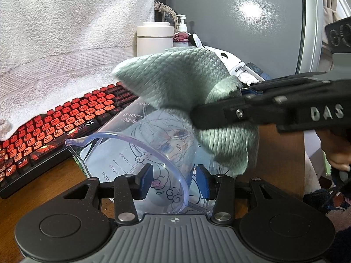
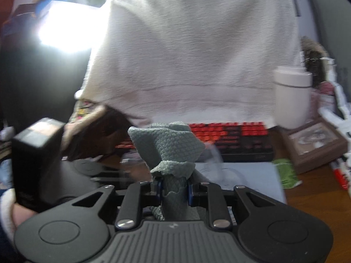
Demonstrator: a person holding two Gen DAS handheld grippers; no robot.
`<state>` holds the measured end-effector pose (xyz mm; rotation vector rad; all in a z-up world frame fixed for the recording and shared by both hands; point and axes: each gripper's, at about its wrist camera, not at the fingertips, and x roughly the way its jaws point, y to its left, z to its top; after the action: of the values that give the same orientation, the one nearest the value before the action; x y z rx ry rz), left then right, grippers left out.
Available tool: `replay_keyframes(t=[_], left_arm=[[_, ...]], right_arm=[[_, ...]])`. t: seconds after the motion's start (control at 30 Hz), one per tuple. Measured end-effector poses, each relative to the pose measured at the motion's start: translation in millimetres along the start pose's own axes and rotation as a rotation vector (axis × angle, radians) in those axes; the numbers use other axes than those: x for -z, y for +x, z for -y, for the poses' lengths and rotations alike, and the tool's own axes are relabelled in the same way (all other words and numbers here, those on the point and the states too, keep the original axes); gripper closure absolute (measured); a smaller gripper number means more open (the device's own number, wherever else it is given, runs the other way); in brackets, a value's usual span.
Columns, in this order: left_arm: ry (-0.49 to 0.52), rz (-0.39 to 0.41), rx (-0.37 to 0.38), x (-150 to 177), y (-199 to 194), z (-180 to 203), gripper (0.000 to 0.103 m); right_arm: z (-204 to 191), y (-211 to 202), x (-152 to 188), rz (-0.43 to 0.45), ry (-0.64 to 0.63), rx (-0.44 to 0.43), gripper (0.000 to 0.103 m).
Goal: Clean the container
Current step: 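Press the cloth against the jug's wall and rub with the right tool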
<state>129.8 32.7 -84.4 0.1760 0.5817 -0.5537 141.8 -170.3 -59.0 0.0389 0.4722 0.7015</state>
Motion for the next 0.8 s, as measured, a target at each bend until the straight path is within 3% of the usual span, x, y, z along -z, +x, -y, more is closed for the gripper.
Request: replay_keyframes(t=[0.33, 0.6, 0.8], left_arm=[[0.0, 0.0, -0.001, 0.3, -0.1, 0.8, 0.06], [-0.001, 0.0, 0.0, 0.9, -0.5, 1.2, 0.06], [-0.002, 0.001, 0.001, 1.0, -0.5, 1.5, 0.06]], right_arm=[[20.1, 3.6, -7.0, -0.003, 0.057, 0.062, 0.083], [-12.4, 8.0, -21.0, -0.023, 0.003, -0.044, 0.083], [-22.3, 14.9, -30.8, -0.026, -0.053, -0.052, 0.083]])
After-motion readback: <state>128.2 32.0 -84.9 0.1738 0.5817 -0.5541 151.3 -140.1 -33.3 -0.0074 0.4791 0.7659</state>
